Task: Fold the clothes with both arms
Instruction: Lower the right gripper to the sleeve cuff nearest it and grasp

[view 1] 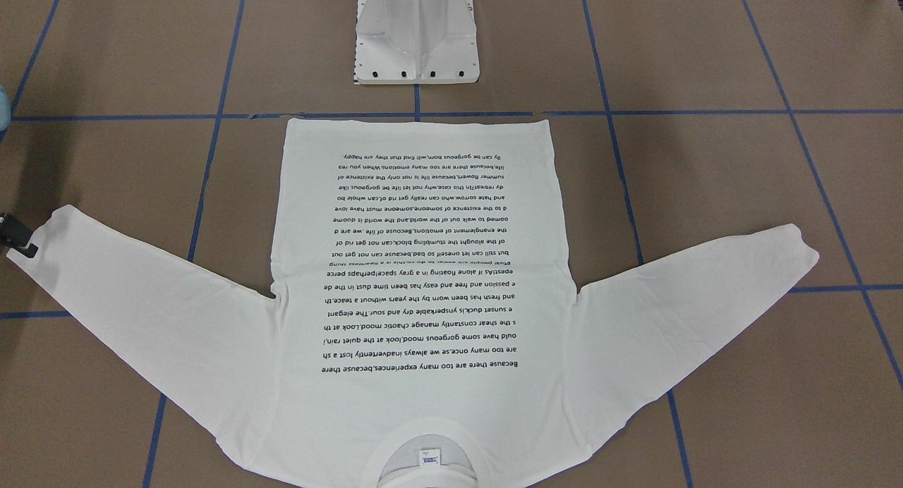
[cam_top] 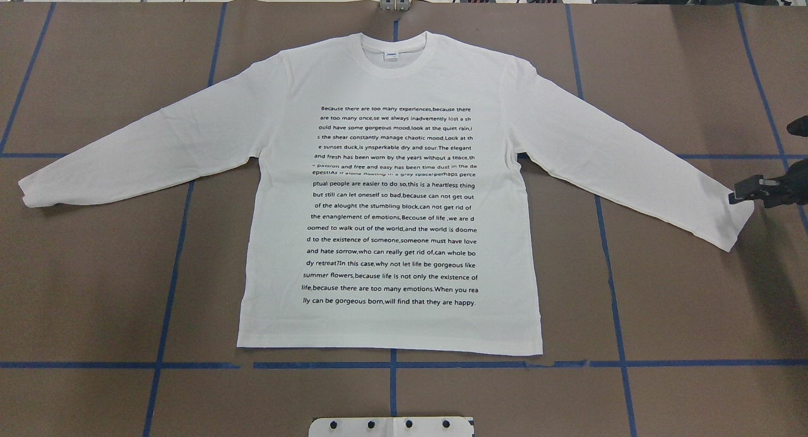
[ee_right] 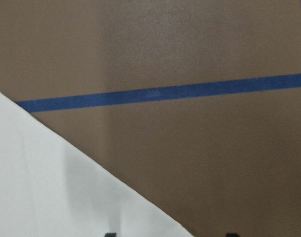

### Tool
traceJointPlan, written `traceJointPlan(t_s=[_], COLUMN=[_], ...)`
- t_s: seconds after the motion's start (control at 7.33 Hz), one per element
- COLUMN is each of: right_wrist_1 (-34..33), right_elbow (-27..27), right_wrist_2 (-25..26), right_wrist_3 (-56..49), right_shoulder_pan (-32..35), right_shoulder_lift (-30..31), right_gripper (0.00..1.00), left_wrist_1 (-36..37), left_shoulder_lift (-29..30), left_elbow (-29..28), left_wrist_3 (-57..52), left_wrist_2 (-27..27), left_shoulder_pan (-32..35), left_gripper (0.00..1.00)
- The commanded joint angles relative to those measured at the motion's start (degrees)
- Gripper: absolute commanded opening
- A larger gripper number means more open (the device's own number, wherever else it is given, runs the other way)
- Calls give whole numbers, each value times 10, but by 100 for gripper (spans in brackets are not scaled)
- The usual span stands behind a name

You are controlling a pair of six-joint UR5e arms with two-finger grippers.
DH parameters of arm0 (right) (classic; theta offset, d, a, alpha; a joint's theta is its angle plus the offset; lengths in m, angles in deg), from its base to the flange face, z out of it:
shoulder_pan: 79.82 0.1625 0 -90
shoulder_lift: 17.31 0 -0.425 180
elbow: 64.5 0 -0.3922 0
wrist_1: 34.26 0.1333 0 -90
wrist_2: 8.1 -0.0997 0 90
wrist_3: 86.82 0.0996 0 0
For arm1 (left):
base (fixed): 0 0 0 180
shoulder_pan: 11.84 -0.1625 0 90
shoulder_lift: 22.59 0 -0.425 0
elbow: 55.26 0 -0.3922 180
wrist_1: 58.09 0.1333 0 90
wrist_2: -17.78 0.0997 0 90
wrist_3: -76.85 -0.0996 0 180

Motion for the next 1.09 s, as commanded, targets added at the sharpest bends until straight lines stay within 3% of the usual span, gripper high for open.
traceJointPlan(t_s=[0.0, 0.14, 0.27, 0.41, 0.55, 0.95], right_wrist_1=[0, 0, 0, 0, 0, -15], right_elbow=[-6, -7, -7, -6, 0, 30], right_wrist_2=[-1, -1, -1, -2, -4, -21], right_wrist_3=[0, 0, 1, 2, 1, 2], right_shoulder_pan=[-5, -5, -5, -6, -5, -3], right_shoulder_lift=[1, 2, 1, 0, -1, -1], right_gripper=[73, 69, 58, 25, 0, 0], left_wrist_1=[0, 0, 0, 0, 0, 0], left_shoulder_lift=[-1, -1, -1, -1, -2, -2], left_elbow=[0, 1, 1, 1, 1, 1], left_wrist_3=[0, 0, 0, 0, 0, -2], left_wrist_2=[0, 0, 0, 0, 0, 0], left_shoulder_pan=[0, 0, 0, 1, 1, 1], left_gripper=[100, 100, 100, 100, 100, 100])
